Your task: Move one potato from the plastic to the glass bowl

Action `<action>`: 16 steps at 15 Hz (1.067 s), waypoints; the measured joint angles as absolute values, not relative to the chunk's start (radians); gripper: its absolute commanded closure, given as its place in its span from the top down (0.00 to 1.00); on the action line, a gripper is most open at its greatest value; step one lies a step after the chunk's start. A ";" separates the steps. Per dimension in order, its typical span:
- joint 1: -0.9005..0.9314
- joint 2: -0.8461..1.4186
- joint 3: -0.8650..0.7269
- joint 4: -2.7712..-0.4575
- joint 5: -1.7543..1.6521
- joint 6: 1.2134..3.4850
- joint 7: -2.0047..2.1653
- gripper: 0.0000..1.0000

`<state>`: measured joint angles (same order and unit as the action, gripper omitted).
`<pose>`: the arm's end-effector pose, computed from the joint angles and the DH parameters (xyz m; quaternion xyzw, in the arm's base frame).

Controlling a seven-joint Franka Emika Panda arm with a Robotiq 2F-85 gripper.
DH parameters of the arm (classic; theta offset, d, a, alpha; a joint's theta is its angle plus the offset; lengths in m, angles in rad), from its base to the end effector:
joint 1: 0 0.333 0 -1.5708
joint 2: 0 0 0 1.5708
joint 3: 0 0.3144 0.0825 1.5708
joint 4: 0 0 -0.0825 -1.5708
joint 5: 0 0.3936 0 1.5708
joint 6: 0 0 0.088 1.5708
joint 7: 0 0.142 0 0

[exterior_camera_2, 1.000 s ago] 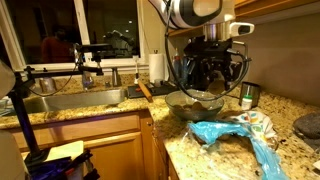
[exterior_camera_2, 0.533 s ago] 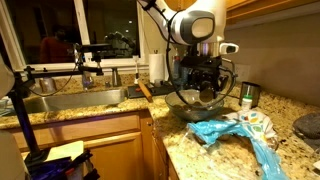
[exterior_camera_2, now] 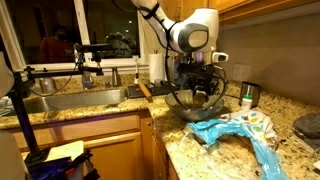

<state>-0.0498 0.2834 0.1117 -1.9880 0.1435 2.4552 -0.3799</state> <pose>0.6326 0.0406 0.2989 -0.9800 -0.1641 -0.1009 0.0503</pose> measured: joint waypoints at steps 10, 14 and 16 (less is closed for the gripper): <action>-0.039 0.337 0.125 -1.932 0.131 2.453 -0.390 0.37; -0.043 0.359 0.124 -1.891 0.131 2.452 -0.399 0.37; -0.049 0.363 0.121 -1.872 0.131 2.452 -0.411 0.37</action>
<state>-0.0488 0.3626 0.1209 -1.8717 0.1314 2.4524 -0.4111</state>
